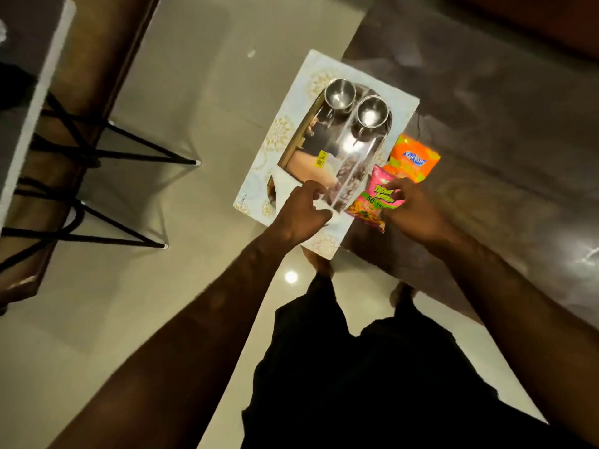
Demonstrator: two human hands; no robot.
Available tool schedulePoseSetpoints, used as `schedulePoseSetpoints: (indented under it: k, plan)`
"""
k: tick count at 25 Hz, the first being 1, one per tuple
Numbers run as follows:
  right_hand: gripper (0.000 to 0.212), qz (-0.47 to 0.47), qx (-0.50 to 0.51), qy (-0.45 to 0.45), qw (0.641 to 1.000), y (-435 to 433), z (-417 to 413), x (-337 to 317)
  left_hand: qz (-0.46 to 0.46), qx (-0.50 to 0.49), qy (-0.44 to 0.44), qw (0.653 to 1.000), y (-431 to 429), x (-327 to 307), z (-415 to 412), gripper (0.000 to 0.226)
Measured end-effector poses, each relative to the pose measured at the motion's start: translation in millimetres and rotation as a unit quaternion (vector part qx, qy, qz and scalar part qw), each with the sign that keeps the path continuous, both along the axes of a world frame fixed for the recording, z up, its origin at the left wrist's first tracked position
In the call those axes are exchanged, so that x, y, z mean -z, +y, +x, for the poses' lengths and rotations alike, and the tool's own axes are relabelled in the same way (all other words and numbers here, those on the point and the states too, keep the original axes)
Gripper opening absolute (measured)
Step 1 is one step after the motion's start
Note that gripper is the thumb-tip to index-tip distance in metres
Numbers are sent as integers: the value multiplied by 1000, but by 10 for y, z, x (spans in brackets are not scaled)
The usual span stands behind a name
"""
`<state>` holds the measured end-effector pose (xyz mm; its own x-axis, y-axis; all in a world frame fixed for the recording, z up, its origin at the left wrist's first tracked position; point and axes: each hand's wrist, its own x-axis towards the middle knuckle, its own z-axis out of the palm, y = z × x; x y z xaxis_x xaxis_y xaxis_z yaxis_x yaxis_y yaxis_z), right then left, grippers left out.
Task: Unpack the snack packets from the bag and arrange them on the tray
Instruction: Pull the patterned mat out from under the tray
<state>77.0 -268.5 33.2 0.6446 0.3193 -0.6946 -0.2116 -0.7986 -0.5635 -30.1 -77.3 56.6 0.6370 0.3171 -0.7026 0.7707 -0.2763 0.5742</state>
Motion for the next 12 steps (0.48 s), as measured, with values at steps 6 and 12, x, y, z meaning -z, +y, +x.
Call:
schedulePoseSetpoints:
  k: [6,12]
  plan:
    - [47,-61,245,182,950,-18,-4,684,-22,5,5,1000,224,526,41,44]
    - [60,-85,318,129,935,38,59,1230,-55,37,-23,998,-63,852,420,45]
